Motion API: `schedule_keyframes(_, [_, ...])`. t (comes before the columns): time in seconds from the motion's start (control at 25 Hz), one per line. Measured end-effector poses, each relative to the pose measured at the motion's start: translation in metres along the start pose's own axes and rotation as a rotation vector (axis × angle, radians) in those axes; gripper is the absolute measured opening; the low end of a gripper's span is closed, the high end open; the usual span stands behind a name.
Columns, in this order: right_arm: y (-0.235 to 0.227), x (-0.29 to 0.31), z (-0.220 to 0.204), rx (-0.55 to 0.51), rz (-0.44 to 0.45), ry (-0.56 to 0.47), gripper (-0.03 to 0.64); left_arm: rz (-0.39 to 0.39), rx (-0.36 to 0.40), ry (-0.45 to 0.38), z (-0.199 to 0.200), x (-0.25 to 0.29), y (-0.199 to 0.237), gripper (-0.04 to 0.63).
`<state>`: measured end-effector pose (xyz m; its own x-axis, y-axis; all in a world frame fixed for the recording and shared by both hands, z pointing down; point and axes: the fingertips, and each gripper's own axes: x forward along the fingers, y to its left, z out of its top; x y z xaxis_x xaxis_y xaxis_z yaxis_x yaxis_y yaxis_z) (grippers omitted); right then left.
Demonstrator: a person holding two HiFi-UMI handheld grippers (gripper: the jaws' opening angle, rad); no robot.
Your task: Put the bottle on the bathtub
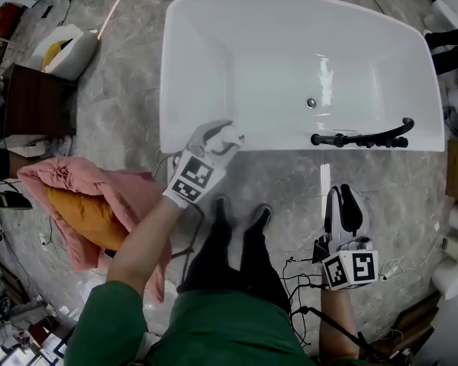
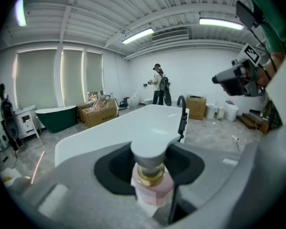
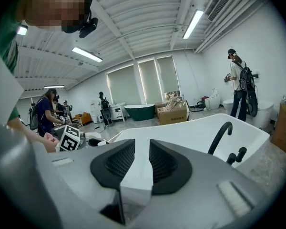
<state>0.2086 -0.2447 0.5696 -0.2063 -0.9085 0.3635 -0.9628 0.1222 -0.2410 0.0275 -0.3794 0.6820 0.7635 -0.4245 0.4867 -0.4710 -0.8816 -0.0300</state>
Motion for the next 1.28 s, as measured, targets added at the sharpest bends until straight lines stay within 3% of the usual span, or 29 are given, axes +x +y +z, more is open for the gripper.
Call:
schedule_keyframes(0.8, [0.006, 0.015, -0.011, 0.026, 0.032, 0.022, 0.078, 0.006, 0.044, 0.039, -0.031, 0.013, -0.007, 0.165])
schedule_keyframes(1.28, [0.008, -0.003, -0.009, 0.026, 0.031, 0.008, 0.078, 0.019, 0.062, 0.082, -0.039, 0.011, -0.016, 0.276])
